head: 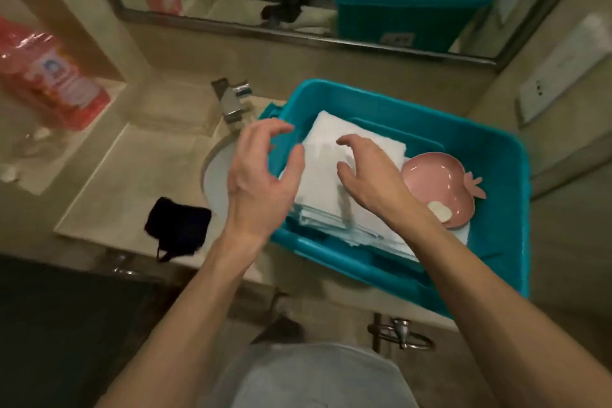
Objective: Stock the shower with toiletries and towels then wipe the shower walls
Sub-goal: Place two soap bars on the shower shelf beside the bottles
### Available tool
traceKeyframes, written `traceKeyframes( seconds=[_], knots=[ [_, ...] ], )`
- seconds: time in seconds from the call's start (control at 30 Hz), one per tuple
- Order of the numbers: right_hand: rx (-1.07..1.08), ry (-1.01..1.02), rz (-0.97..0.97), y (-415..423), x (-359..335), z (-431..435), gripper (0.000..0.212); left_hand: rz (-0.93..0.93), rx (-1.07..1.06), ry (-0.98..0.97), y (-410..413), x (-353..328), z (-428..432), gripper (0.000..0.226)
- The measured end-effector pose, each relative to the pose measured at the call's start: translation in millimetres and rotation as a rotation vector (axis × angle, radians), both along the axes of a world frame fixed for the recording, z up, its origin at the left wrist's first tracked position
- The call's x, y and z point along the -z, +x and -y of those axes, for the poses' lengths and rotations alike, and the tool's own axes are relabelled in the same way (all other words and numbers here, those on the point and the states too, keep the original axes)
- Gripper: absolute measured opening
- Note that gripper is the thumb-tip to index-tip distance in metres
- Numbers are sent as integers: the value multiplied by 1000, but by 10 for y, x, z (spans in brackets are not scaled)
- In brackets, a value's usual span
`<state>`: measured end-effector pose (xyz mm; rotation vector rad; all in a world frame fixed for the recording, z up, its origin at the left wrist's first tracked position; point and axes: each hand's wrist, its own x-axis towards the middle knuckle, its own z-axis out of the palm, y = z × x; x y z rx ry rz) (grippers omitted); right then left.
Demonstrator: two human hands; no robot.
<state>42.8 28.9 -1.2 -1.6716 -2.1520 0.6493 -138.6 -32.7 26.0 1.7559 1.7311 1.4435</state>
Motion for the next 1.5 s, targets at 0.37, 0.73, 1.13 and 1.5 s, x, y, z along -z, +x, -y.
traceKeyframes(
  seconds=[0.37,0.73,1.13,1.5],
  knots=[
    [-95,91,313,146,766,-102,59,-434,576,-234,377,498,-1082,31],
    [177,116,496,1111,466,391,35,-740,693,-137,821,1020,-1266,46],
    [422,-133,490,1316,575,334,28,-1032,904,-47,1331,1023,-1293,42],
    [557,-209,254,1287,567,288,18,-1164,824,-91,1496,1020,-1219,45]
  ],
)
